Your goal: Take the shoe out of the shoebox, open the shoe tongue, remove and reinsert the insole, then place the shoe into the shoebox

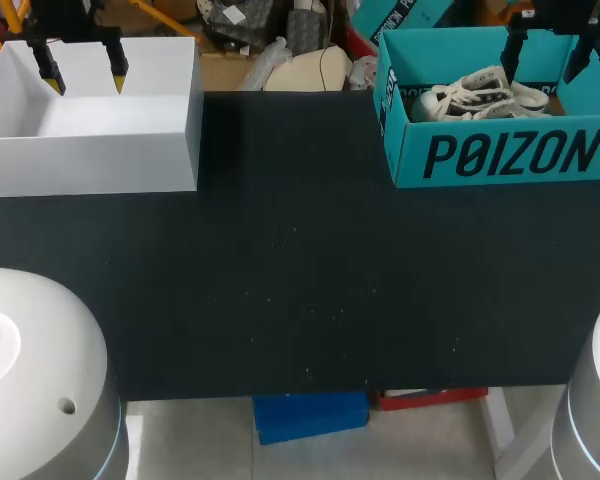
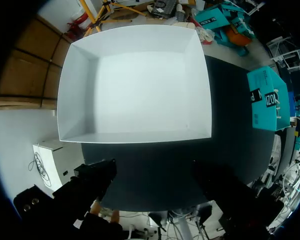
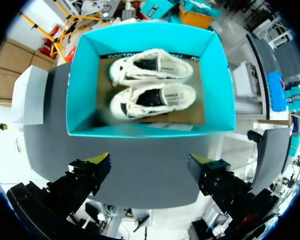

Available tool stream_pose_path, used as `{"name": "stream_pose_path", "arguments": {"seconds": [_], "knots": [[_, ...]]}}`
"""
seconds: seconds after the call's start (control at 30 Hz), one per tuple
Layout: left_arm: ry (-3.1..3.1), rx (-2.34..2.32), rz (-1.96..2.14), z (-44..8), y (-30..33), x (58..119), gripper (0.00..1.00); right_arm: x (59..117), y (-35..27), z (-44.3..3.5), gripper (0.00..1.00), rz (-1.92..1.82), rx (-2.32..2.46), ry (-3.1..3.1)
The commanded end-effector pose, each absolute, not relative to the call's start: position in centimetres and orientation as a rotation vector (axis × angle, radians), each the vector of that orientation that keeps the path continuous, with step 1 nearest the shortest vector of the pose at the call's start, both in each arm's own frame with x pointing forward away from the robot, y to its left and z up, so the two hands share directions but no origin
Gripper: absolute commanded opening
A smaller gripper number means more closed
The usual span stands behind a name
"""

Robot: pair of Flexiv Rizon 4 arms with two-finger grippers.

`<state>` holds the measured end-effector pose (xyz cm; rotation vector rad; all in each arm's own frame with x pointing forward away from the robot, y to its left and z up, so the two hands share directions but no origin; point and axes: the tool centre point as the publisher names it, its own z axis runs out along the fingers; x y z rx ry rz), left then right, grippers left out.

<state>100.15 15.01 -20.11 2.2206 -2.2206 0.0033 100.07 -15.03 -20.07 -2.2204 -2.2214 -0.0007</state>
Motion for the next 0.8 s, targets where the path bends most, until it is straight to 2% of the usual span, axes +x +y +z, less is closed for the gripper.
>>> {"name": "stream_pose_path", "arguments": {"seconds": [0.03, 0.1, 0.23, 0.3, 0.37, 0.8], "knots": [[-2.22, 2.221, 0.001, -20.0, 15.0, 100.1, 1.0, 100.1, -15.0, -20.0, 1.0, 0.001, -2.221, -2.221], [-2.22, 2.221, 0.001, -20.0, 15.0, 100.1, 1.0, 100.1, -15.0, -20.0, 1.0, 0.001, -2.221, -2.221], [-2.22, 2.221, 0.001, -20.0, 15.0, 100.1, 1.0, 101.1, -14.6, -19.1, 1.0, -0.187, -1.566, -2.701], [-2.22, 2.221, 0.001, -20.0, 15.0, 100.1, 1.0, 100.8, -14.9, -18.8, 1.0, -0.208, -1.081, -2.901], [-2.22, 2.221, 0.001, -20.0, 15.0, 100.1, 1.0, 100.4, -15.5, -18.6, 1.0, -0.199, -0.694, -2.907], [-2.22, 2.221, 0.001, -20.0, 15.0, 100.1, 1.0, 100.4, -15.5, -18.6, 1.0, -0.199, -0.694, -2.907]]}}
